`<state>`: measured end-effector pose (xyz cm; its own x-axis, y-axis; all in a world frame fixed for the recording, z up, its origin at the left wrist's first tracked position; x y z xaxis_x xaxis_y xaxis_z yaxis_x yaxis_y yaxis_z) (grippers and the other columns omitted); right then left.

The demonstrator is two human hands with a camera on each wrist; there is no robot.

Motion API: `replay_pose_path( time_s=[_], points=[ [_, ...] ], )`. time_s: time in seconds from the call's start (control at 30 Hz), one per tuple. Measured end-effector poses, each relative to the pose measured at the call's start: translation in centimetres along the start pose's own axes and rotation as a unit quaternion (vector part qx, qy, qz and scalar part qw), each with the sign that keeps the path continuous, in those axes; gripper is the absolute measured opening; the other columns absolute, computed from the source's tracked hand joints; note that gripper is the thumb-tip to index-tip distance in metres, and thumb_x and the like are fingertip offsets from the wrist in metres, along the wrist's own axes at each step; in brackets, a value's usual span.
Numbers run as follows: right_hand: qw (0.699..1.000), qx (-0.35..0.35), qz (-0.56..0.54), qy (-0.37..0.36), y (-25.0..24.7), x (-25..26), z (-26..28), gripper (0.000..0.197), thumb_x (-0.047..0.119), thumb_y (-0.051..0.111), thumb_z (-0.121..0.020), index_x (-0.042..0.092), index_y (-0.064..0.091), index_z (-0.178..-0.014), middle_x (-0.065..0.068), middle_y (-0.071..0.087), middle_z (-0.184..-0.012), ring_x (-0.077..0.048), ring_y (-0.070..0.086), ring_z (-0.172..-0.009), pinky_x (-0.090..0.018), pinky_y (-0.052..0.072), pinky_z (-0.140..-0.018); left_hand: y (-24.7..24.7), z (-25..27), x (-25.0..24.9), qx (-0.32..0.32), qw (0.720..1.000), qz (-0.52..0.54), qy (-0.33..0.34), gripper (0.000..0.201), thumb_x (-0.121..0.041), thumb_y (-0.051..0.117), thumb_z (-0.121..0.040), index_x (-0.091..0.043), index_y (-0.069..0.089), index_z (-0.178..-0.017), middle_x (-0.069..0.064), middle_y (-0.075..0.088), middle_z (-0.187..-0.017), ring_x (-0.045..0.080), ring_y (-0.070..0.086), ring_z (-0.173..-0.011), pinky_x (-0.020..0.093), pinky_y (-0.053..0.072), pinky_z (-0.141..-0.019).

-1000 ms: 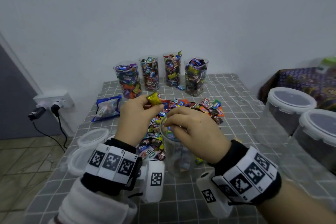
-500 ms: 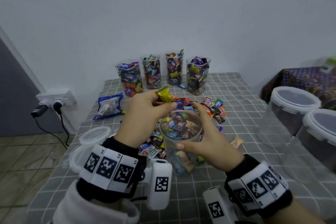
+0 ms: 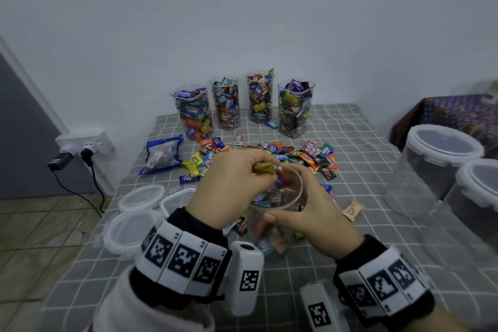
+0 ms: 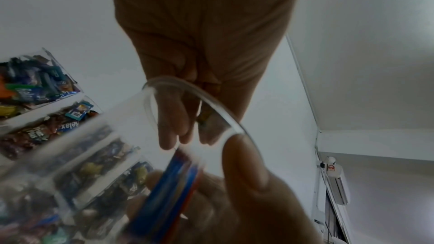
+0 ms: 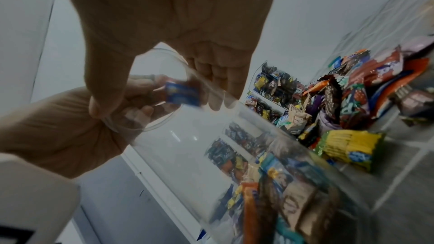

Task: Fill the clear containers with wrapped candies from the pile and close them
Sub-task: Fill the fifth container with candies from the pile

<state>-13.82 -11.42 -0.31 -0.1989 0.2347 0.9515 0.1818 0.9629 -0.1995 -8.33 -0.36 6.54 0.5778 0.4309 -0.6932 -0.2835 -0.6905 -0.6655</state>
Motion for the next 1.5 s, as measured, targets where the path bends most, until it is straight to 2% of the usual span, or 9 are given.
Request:
replay_pose_path(
  time_s=[0.2, 0.5, 0.63, 0.77, 0.87, 1.03, 1.13, 1.37, 1.5],
  points=[
    [1.000, -0.009, 0.004, -0.005, 0.0, 0.0, 0.0, 0.074, 0.036, 0.083, -0.054, 0.037, 0.044, -0.116, 0.025, 0.058, -0.116, 0.000, 0.056, -0.112, -0.025, 0.046, -0.096, 0.1, 0.3, 0.6, -0.005, 0.999, 0.048, -0.020, 0.029, -0.013, 0.066, -0.083, -0.027, 0.068, -0.109, -0.013, 0.067, -0.090, -0.003, 0.063, -0.089, 0.024, 0.054, -0.080],
    [1.000, -0.017, -0.002, 0.010, 0.1, -0.9, 0.7, 0.071, 0.028, 0.086, -0.061, 0.039, 0.042, -0.115, 0.028, 0.058, -0.113, 0.007, 0.054, -0.110, -0.013, 0.044, -0.091, -2.8, 1.2, 4.4, -0.198, 0.944, 0.260, -0.052, 0.020, -0.014, 0.061, -0.090, -0.033, 0.068, -0.087, -0.010, 0.070, -0.090, 0.004, 0.064, -0.089, 0.032, 0.055, -0.083],
    [0.991, 0.081, 0.102, 0.043, -0.7, -1.8, 0.8, 0.092, 0.023, 0.086, -0.064, 0.042, 0.027, -0.131, 0.024, 0.046, -0.128, 0.010, 0.045, -0.118, -0.013, 0.040, -0.097, -2.6, 0.7, 7.7, -0.113, 0.973, 0.158, -0.128, 0.021, -0.017, 0.058, -0.092, -0.038, 0.060, -0.094, -0.014, 0.063, -0.102, 0.005, 0.059, -0.098, 0.038, 0.049, -0.093],
    [0.938, 0.120, 0.313, 0.087, -3.5, -4.0, -0.1, 0.116, 0.052, 0.080, -0.057, 0.028, 0.013, -0.148, 0.006, 0.030, -0.148, -0.011, 0.029, -0.136, -0.036, 0.030, -0.112, -0.3, 0.9, 10.2, -0.007, 0.980, 0.058, -0.192, 0.031, -0.022, 0.064, -0.088, -0.028, 0.057, -0.117, 0.000, 0.058, -0.123, 0.021, 0.055, -0.113, 0.044, 0.045, -0.098],
    [0.896, 0.106, 0.402, 0.154, -6.0, -5.1, -0.7, 0.113, 0.048, 0.077, -0.065, 0.015, 0.010, -0.150, -0.004, 0.021, -0.152, -0.020, 0.025, -0.138, -0.032, 0.027, -0.112, 1.9, 1.1, 11.5, 0.072, 0.975, -0.026, -0.209, 0.053, -0.031, 0.069, -0.083, -0.028, 0.048, -0.133, -0.004, 0.051, -0.136, 0.018, 0.055, -0.113, 0.039, 0.046, -0.096],
    [0.851, 0.119, 0.458, 0.228, -7.3, -6.6, -1.3, 0.106, 0.053, 0.070, -0.074, 0.013, 0.007, -0.149, -0.009, 0.020, -0.153, -0.026, 0.029, -0.137, -0.036, 0.031, -0.110, 6.3, 0.5, 15.3, 0.181, 0.955, -0.123, -0.200, 0.098, -0.069, 0.071, -0.046, -0.045, 0.036, -0.134, -0.009, 0.049, -0.138, 0.017, 0.053, -0.117, 0.044, 0.048, -0.095],
    [0.828, 0.161, 0.475, 0.253, -6.7, -7.3, -1.4, 0.117, 0.061, 0.070, -0.069, 0.017, -0.003, -0.150, -0.007, 0.013, -0.157, -0.026, 0.029, -0.138, -0.036, 0.031, -0.110, 7.7, -0.2, 15.9, 0.234, 0.935, -0.180, -0.196, 0.110, -0.065, 0.069, -0.038, -0.042, 0.028, -0.137, 0.001, 0.043, -0.142, 0.026, 0.055, -0.115, 0.048, 0.051, -0.091],
    [0.743, 0.260, 0.572, 0.228, -4.0, -8.1, -1.6, 0.112, 0.060, 0.072, -0.068, 0.032, 0.001, -0.150, -0.009, 0.021, -0.152, -0.031, 0.038, -0.131, -0.041, 0.040, -0.104, 7.7, 0.1, 12.7, 0.301, 0.883, -0.322, -0.161, 0.063, -0.036, 0.076, -0.072, -0.027, 0.051, -0.129, 0.004, 0.051, -0.132, 0.026, 0.059, -0.106, 0.042, 0.052, -0.091],
    [0.736, 0.252, 0.594, 0.204, -3.7, -7.9, -2.1, 0.093, 0.051, 0.069, -0.075, 0.033, 0.016, -0.149, -0.010, 0.034, -0.142, -0.028, 0.041, -0.127, -0.037, 0.041, -0.101, 7.1, -0.3, 12.7, 0.270, 0.878, -0.370, -0.140, 0.035, -0.025, 0.066, -0.085, -0.017, 0.060, -0.119, 0.006, 0.062, -0.116, 0.025, 0.059, -0.103, 0.033, 0.051, -0.084]
  ],
)
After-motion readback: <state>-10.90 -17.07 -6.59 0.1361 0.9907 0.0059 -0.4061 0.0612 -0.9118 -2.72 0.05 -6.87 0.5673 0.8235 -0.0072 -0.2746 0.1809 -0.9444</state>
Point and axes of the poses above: each hand's wrist, its own z-axis away from the middle knuckle, its own y-axis out of the palm, x = y × z, the point moved 7 cm from there along -z, towards the middle knuckle
